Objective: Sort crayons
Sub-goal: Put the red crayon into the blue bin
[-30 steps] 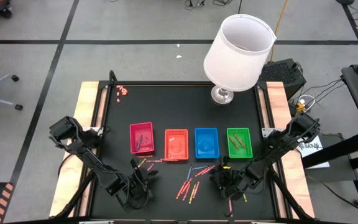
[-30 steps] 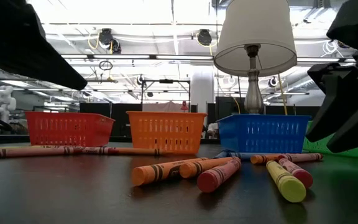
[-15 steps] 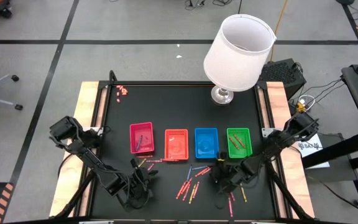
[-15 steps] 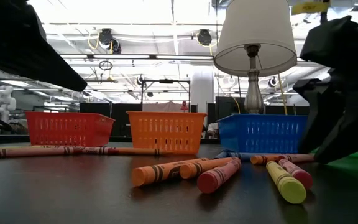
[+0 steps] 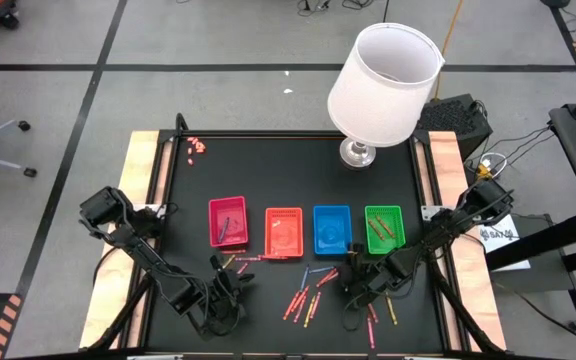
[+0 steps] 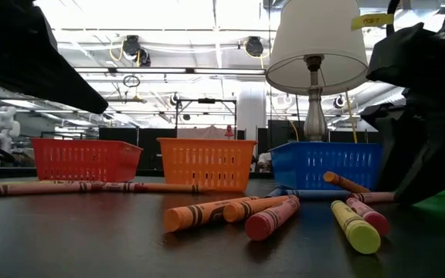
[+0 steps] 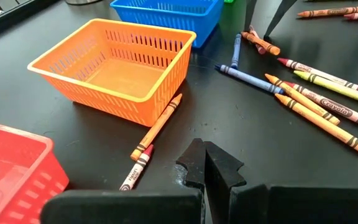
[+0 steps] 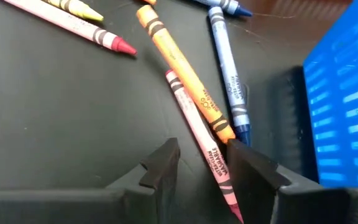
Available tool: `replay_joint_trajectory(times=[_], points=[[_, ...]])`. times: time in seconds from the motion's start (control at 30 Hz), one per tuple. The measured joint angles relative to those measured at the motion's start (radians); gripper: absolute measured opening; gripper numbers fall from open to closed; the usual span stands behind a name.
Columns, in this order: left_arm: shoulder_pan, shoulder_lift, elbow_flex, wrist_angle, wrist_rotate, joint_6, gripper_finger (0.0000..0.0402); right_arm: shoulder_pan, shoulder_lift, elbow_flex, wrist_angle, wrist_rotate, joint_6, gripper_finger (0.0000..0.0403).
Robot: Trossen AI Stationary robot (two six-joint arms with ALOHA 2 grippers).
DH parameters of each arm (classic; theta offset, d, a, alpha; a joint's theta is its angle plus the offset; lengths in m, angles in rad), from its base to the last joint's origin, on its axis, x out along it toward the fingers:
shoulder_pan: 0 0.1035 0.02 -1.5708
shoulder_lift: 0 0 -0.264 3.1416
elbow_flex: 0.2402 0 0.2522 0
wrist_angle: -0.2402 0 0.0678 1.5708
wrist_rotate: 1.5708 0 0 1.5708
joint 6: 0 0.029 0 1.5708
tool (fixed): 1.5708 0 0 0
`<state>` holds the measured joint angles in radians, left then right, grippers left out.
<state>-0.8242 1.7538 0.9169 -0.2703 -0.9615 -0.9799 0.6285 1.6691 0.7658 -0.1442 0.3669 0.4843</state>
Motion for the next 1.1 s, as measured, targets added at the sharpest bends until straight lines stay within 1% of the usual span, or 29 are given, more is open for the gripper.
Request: replay_joint_trajectory(times=[0.23, 0.33, 0.73, 1.0, 1.1], points=[[0.000, 0.000, 0.000, 0.000, 0.000, 0.000, 0.0003, 0.000, 0.000, 0.000, 0.000, -0.025, 0.001, 0.0127], [0.000, 0.000, 0.000, 0.000, 0.000, 0.000, 0.0003, 0.000, 0.000, 0.000, 0.000, -0.030, 0.001, 0.0118], [0.000, 0.000, 0.000, 0.000, 0.000, -0.001, 0.0003, 0.001, 0.002, -0.001, -0.003, -0.102, 0.007, 0.0008], [0.000, 0.000, 0.000, -0.001, 0.000, 0.000, 0.0003, 0.002, 0.002, 0.024, 0.001, -0.145, -0.052, 0.0003], [0.000, 0.000, 0.000, -0.001, 0.000, 0.000, 0.0003, 0.004, -0.002, 0.051, -0.010, -0.185, -0.086, 0.0003]])
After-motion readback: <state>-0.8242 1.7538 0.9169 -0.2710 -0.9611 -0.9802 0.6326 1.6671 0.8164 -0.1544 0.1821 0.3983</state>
